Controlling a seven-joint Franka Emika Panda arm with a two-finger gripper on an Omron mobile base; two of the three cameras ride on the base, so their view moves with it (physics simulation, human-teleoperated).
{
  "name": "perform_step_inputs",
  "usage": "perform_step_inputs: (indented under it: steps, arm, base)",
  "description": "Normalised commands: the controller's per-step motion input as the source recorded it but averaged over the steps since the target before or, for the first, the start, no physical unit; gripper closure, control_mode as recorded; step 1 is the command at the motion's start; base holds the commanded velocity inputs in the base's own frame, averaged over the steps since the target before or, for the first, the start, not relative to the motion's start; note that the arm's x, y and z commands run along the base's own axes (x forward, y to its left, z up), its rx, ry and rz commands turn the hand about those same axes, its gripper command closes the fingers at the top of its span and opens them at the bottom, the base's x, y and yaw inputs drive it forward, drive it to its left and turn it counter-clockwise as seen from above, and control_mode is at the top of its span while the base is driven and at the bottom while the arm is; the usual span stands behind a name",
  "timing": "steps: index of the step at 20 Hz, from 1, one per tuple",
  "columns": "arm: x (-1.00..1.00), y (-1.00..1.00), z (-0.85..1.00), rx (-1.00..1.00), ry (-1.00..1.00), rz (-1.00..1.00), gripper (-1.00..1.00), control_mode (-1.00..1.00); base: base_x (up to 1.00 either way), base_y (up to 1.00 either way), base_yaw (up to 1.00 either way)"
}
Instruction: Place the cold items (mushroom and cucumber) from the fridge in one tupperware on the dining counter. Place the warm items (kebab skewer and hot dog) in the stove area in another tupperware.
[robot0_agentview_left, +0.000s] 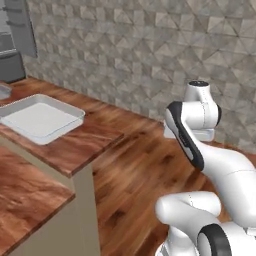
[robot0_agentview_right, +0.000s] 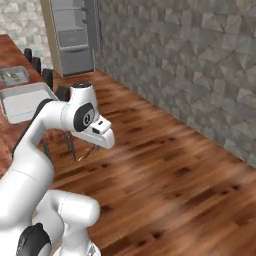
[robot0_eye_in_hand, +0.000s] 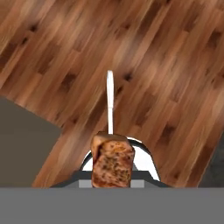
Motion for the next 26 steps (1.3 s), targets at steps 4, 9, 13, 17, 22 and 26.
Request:
perform_step_inputs:
  steps: [4, 9, 13, 17, 22, 26]
  arm:
    - [0.00, 0.00, 0.00, 0.00, 0.00, 0.00, 1.00, 1.00]
    - [0.00, 0.00, 0.00, 0.00, 0.00, 0.00, 1.00, 1.00]
    - [0.00, 0.00, 0.00, 0.00, 0.00, 0.00, 1.00, 1.00]
    - [0.00, 0.00, 0.00, 0.00, 0.00, 0.00, 1.00, 1.00]
    - [0.00, 0.00, 0.00, 0.00, 0.00, 0.00, 1.00, 1.00]
    - [0.00, 0.00, 0.00, 0.00, 0.00, 0.00, 1.00, 1.00]
  base:
    - [0.88, -0.99, 0.41]
    - [1.00, -0.67, 0.49]
    - [1.00, -0.56, 0.53]
    - [1.00, -0.63, 0.48]
    - [1.00, -0.35, 0.67]
    - [0.86, -0.17, 0.84]
